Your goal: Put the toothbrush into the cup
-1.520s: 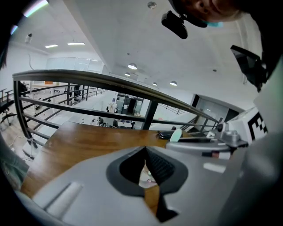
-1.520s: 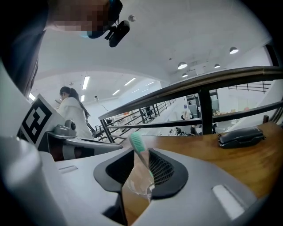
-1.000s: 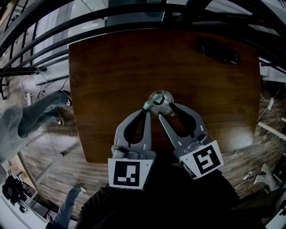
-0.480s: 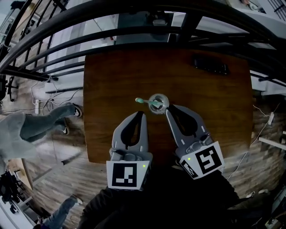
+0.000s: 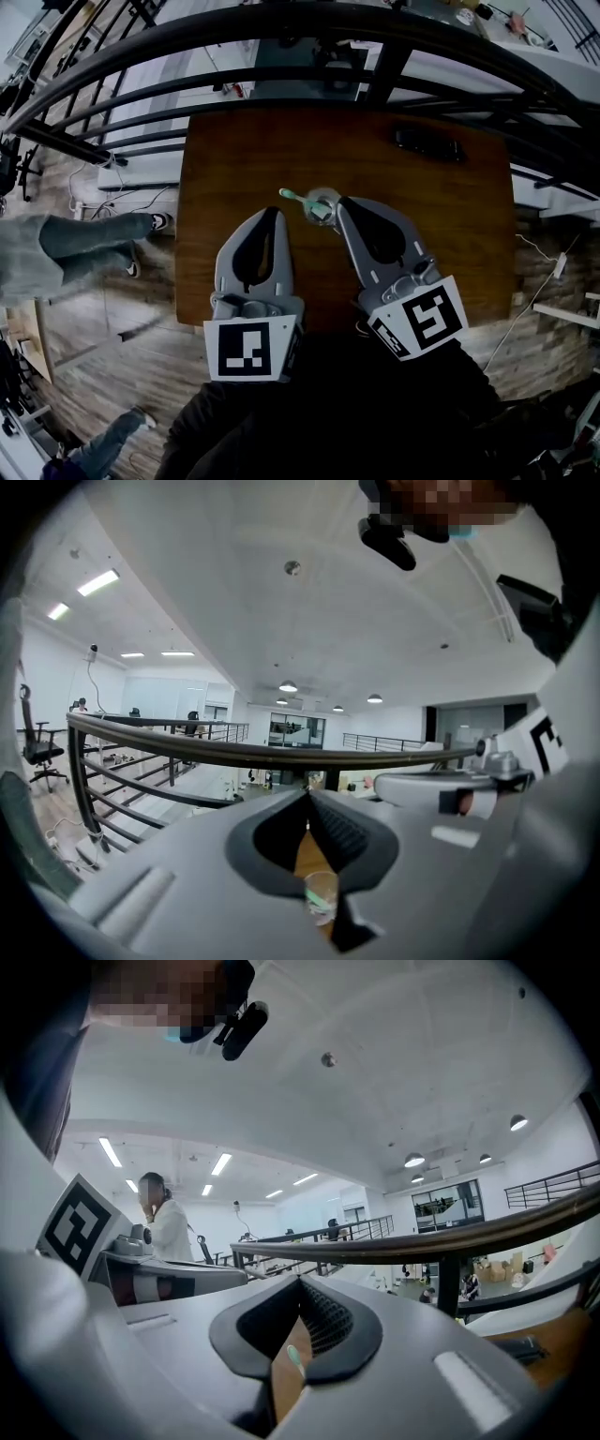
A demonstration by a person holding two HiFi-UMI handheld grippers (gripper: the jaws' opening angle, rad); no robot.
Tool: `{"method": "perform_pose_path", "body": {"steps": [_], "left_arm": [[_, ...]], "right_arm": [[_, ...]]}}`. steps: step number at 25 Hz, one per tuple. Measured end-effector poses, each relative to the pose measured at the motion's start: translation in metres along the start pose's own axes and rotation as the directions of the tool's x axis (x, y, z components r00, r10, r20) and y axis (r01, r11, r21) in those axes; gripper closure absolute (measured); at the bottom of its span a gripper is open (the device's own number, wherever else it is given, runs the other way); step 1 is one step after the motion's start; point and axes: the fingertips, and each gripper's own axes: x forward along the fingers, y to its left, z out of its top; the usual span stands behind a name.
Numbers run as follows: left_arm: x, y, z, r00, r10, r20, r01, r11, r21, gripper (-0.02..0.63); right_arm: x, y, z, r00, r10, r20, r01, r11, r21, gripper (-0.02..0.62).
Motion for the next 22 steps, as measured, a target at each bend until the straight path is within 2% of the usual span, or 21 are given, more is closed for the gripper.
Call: {"method": "perform_pose_path", "body": {"steps": [8,22], "left_arm": [[-0.002,-0.008,0.004,1.0,0.0,0.015,-0.001,1.0,0.019,0.598],[-0.002,-0.009,0.002,1.0,-0.004,0.002,0.004,1.0,0.021,0.598]], "right_arm": [[-0.008,-0.001,0.007,1.0,0.01,0.029,-0.009,1.0,-0.018,0.597],[-0.007,0.001,0.004,1.0,0.017,0.024,-0.017,1.0,-0.011,0.597]]}}
